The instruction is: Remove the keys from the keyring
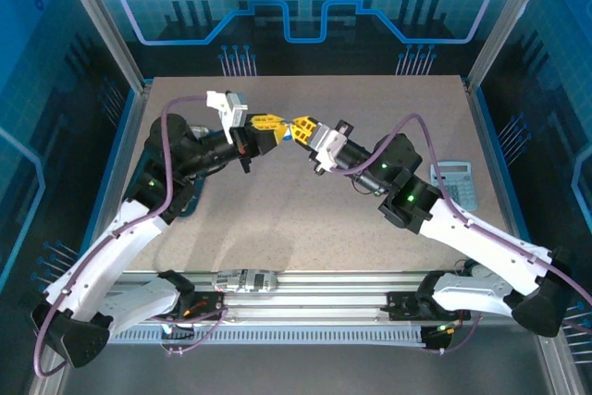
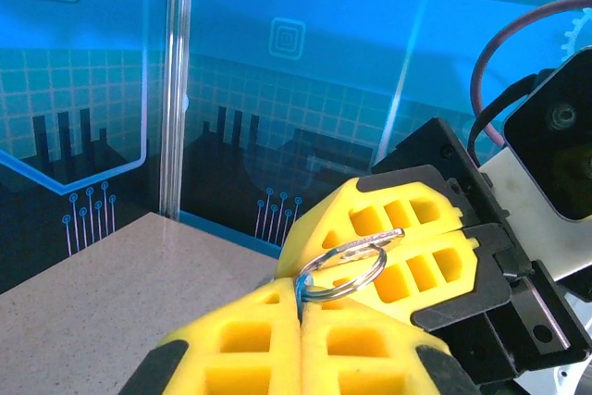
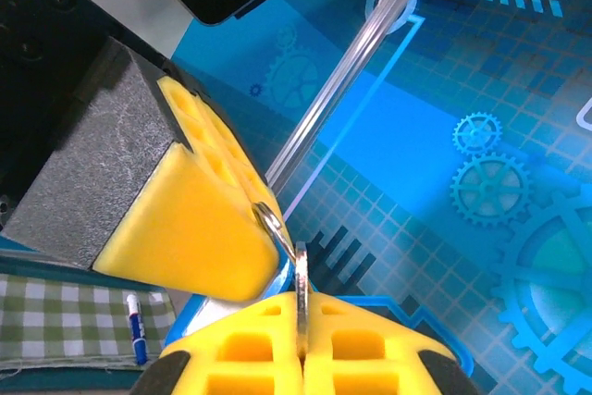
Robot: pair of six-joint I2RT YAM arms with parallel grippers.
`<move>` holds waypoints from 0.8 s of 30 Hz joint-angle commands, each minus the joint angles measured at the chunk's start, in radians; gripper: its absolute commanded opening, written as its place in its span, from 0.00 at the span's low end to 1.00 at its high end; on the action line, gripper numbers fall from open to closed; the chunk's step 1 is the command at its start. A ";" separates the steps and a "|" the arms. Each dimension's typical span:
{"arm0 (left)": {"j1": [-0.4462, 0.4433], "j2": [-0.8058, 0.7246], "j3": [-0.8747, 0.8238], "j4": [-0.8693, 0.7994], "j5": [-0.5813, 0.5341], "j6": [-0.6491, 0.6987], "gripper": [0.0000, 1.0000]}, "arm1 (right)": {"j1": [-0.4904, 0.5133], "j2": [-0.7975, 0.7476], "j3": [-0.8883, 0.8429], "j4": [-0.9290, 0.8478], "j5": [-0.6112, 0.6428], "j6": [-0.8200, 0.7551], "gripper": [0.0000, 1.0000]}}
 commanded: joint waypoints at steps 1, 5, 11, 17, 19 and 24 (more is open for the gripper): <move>0.010 0.000 -0.002 0.062 0.042 -0.057 0.00 | 0.013 0.014 -0.054 0.102 -0.015 -0.080 0.00; 0.014 0.005 0.006 0.062 0.047 -0.072 0.00 | 0.050 0.035 -0.086 0.123 0.009 -0.249 0.00; 0.022 0.017 0.040 0.057 0.058 -0.105 0.00 | 0.089 0.054 -0.117 0.130 0.069 -0.451 0.00; 0.022 0.029 0.068 0.019 0.066 -0.095 0.00 | 0.115 0.086 -0.120 0.135 0.132 -0.614 0.00; 0.022 0.029 0.075 0.009 0.063 -0.092 0.00 | 0.118 0.092 -0.122 0.125 0.137 -0.647 0.00; 0.022 0.037 0.089 -0.007 0.065 -0.085 0.00 | 0.135 0.115 -0.124 0.106 0.154 -0.728 0.00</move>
